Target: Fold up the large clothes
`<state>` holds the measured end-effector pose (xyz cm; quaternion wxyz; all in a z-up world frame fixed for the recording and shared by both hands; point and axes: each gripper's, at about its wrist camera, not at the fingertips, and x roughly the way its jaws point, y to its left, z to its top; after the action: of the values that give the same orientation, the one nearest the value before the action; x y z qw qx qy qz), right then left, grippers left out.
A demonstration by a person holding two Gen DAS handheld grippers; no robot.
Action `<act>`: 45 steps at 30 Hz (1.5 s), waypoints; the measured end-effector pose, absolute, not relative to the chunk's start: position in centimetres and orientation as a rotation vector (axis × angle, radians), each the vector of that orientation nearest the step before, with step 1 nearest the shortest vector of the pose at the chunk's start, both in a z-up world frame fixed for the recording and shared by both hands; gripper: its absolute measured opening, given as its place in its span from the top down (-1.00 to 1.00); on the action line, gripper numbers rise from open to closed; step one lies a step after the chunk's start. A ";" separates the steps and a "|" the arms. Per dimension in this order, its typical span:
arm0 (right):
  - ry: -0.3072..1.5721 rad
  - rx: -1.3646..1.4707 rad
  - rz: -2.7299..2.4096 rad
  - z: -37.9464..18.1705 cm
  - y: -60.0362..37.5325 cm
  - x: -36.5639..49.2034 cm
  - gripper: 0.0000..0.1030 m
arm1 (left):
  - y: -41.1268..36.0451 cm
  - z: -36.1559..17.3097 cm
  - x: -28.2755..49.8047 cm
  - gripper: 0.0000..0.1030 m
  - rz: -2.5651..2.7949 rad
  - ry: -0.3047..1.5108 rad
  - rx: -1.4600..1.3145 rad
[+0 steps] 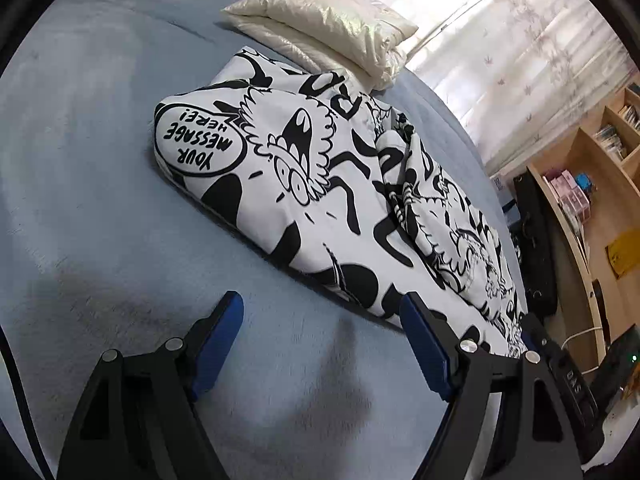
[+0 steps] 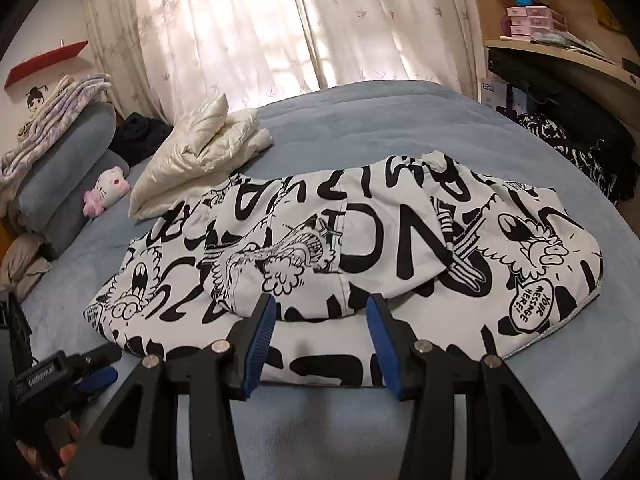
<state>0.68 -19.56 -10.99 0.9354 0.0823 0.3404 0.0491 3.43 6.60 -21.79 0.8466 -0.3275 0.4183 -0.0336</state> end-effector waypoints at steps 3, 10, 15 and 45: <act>0.712 0.181 0.108 -11.4 -19.5 1.0 0.08 | 6.7 -22.3 4.3 -0.53 -0.063 0.867 -0.704; 0.737 0.191 0.125 -12.0 -19.2 1.8 0.08 | 7.4 -23.2 7.6 -0.53 -0.038 0.836 -0.759; 0.741 0.182 0.135 -12.0 -18.7 2.8 0.08 | 7.7 -23.7 10.2 -0.53 -0.022 0.806 -0.775; 0.861 0.062 0.163 -16.9 -14.9 13.7 0.92 | 7.7 -20.8 12.5 0.76 -0.015 0.606 -0.630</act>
<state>13.67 -14.94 -16.90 0.9050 0.0300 0.4170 0.0788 12.47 7.69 -20.78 0.9059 -0.3052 0.2934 -0.0072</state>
